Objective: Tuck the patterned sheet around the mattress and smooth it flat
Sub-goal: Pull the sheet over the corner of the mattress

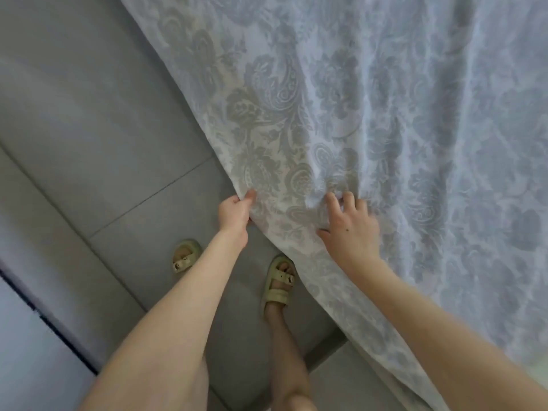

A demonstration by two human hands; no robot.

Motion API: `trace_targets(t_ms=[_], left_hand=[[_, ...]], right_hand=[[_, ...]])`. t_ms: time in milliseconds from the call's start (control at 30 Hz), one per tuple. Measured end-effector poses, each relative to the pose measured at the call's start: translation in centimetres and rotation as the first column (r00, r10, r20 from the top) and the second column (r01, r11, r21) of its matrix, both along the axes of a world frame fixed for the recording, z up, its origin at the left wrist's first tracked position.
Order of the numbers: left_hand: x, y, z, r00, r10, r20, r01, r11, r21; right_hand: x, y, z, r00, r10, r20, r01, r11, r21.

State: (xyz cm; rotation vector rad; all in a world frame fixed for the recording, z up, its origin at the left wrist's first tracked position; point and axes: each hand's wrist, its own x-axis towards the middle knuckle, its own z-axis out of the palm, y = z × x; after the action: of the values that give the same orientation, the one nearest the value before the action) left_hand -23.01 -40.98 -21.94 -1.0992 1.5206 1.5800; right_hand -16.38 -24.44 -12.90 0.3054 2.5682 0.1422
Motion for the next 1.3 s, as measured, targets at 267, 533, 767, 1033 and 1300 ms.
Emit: trace_targets(t_ms=[267,533,767,1033,1300], left_hand=[[0.6,-3.1,10.6,0.990,-0.016,-0.137,0.020,0.999,0.029],[-3.4,-8.0,11.9,0.980,0.005,-0.197,0.007,0.998,0.061],[-7.6,-9.8,4.3,0.992,-0.095,-0.079,0.093,0.995,-0.021],[-13.7,-8.2,-1.6,0.998,0.055,0.039,-0.056,0.998,0.036],[-22.0,-7.1,-4.4,0.979,0.204,0.025,-0.200,0.913,0.355]], right_hand=[[-2.3,-6.8,4.4,0.999,-0.017,-0.042,-0.001,0.917,-0.398],[-5.9,-5.2,8.1,0.972,-0.164,0.168,0.210,0.927,-0.311],[-11.5,-5.6,8.3,0.967,-0.198,0.161,0.224,0.961,-0.163],[-20.3,-8.2,3.2,0.993,-0.050,-0.103,0.034,0.988,-0.152],[-28.2,-8.2,-2.5,0.955,0.138,-0.262,-0.168,0.981,-0.096]])
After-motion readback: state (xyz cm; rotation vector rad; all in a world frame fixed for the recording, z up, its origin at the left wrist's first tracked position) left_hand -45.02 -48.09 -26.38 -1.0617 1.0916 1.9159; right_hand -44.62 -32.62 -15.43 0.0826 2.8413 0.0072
